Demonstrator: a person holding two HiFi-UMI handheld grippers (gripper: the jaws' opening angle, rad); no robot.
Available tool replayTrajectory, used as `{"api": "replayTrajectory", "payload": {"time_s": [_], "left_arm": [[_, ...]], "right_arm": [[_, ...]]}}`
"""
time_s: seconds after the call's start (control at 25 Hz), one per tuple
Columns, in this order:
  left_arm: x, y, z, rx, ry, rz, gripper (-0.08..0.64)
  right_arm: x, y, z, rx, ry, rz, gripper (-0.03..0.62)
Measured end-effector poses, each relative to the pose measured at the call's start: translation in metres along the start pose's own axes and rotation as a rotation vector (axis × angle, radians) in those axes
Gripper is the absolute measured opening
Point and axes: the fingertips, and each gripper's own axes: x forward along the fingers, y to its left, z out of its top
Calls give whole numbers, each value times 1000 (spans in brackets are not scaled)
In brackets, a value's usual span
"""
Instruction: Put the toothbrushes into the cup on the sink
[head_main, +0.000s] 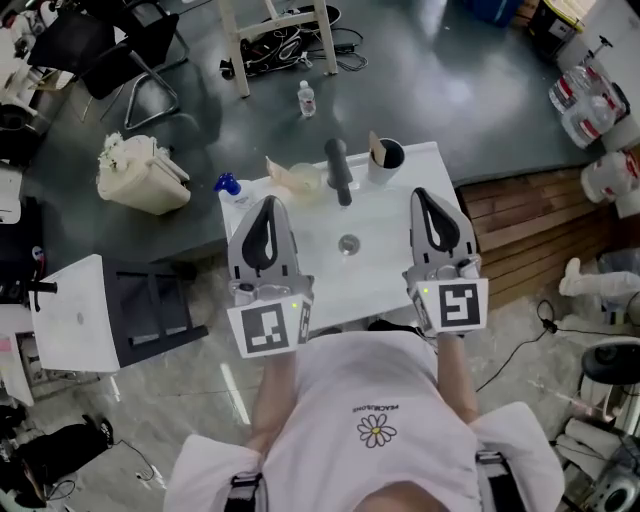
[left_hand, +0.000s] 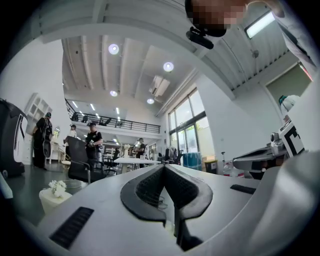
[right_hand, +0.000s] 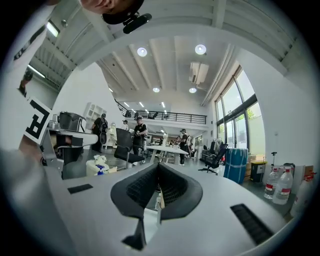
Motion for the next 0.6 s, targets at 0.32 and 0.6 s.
{"api": "replayTrajectory", "payload": {"time_s": [0.32,0.6], "left_arm": [[13,-13,0,-12,0,14,15],[14,-11,-1,-1,8,33,15]], "right_arm": [[12,-8,-8,16,-17,64,12],[22,-12,-15,29,28,111,12]]}}
